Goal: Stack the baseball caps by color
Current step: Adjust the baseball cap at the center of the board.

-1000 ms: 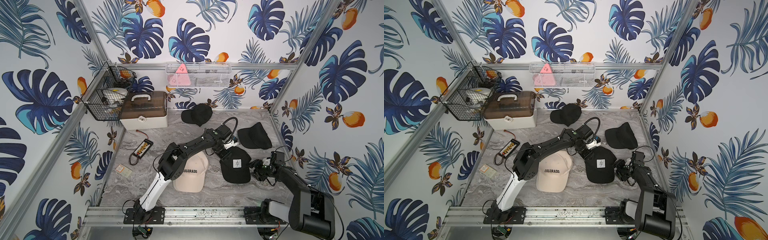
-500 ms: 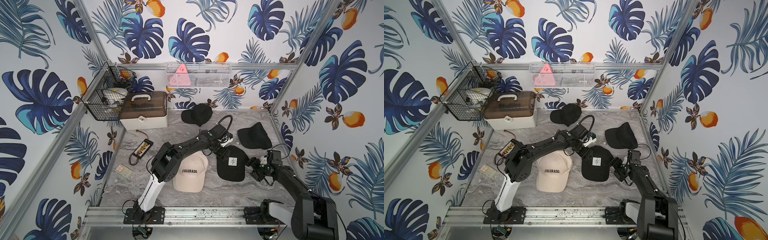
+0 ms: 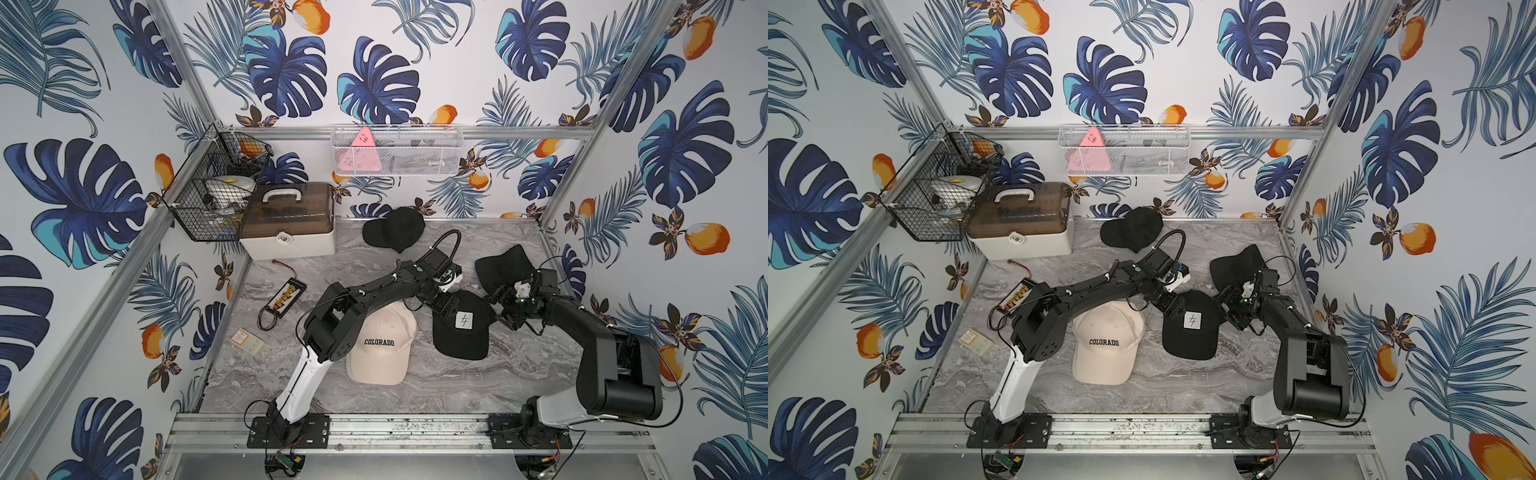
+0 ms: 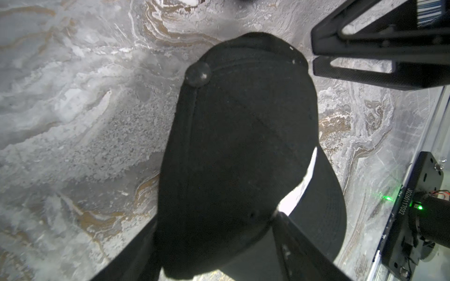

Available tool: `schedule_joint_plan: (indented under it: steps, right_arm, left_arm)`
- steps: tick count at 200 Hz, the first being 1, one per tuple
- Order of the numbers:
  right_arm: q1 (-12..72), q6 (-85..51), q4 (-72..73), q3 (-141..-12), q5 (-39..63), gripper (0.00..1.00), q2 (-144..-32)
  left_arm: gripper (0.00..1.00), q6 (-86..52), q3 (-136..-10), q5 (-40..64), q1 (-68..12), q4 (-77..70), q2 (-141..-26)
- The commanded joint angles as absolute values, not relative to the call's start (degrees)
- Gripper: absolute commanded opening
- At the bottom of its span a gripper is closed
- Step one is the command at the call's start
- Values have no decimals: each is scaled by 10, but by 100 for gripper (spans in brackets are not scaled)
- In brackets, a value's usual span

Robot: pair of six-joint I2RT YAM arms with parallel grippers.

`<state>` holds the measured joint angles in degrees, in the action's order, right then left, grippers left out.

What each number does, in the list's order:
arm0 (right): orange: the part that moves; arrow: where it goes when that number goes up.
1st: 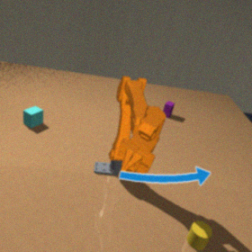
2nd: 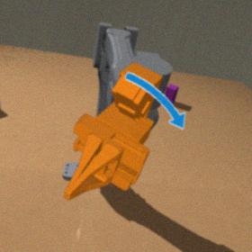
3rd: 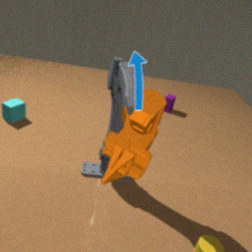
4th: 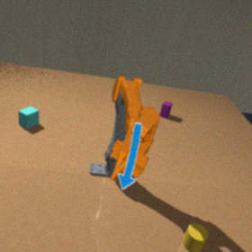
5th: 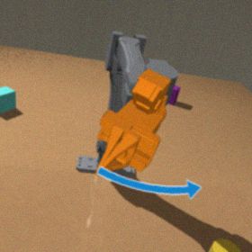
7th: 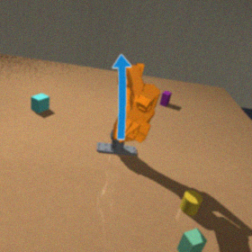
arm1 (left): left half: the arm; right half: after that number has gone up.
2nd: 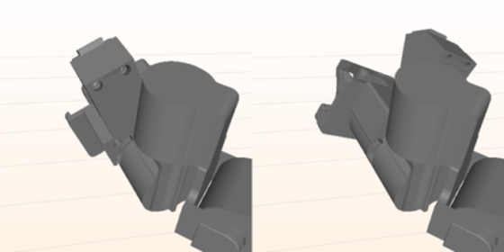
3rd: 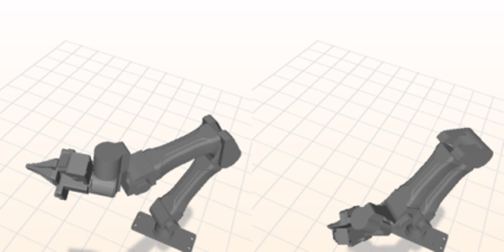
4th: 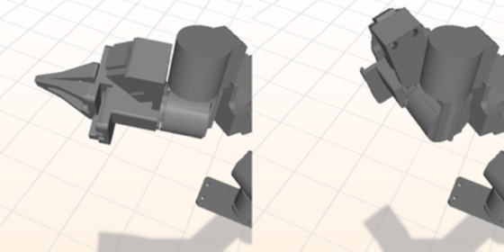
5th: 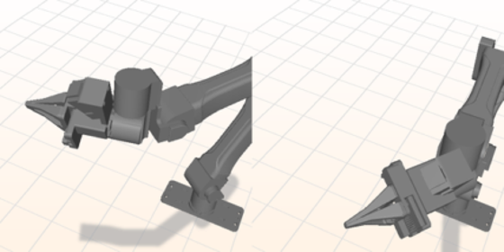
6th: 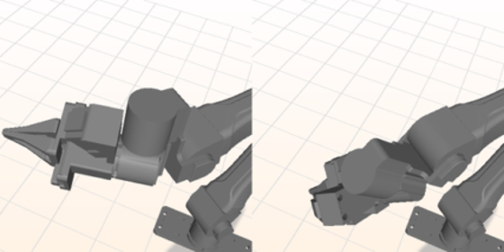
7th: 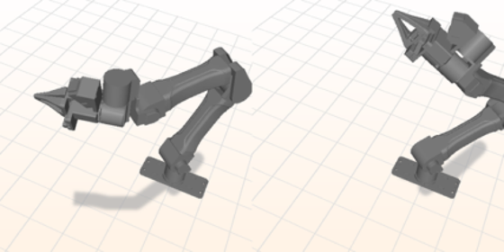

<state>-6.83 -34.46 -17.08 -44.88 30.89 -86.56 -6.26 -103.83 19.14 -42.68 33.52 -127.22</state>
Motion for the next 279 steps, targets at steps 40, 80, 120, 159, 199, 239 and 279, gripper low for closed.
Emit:
schedule_joint_plan:
  steps: [40, 80, 120, 159, 199, 239, 279]
  right_arm:
    - [-14, -376, -107, -399, 325, 75, -861]
    - [21, -392, -104, -379, 303, 75, -847]
    - [22, -377, -135, -398, 291, 80, -838]
    - [22, -356, -182, -442, 262, 84, -820]
    - [15, -335, -235, -506, 217, 88, -807]
    - [-16, -325, -259, -580, 173, 89, -826]
    - [-60, -345, -261, -664, 106, 91, -881]
  left_arm:
    - [68, -63, -1000, 159, -425, 352, -1244]
    - [66, -67, -991, 164, -422, 353, -1235]
    - [65, -89, -950, 172, -422, 326, -1208]
    - [65, -112, -937, 181, -422, 315, -1194]
    - [74, -113, -950, 154, -422, 332, -1175]
    - [99, -124, -938, 104, -422, 323, -1102]
    - [99, -144, -922, 64, -422, 342, -969]
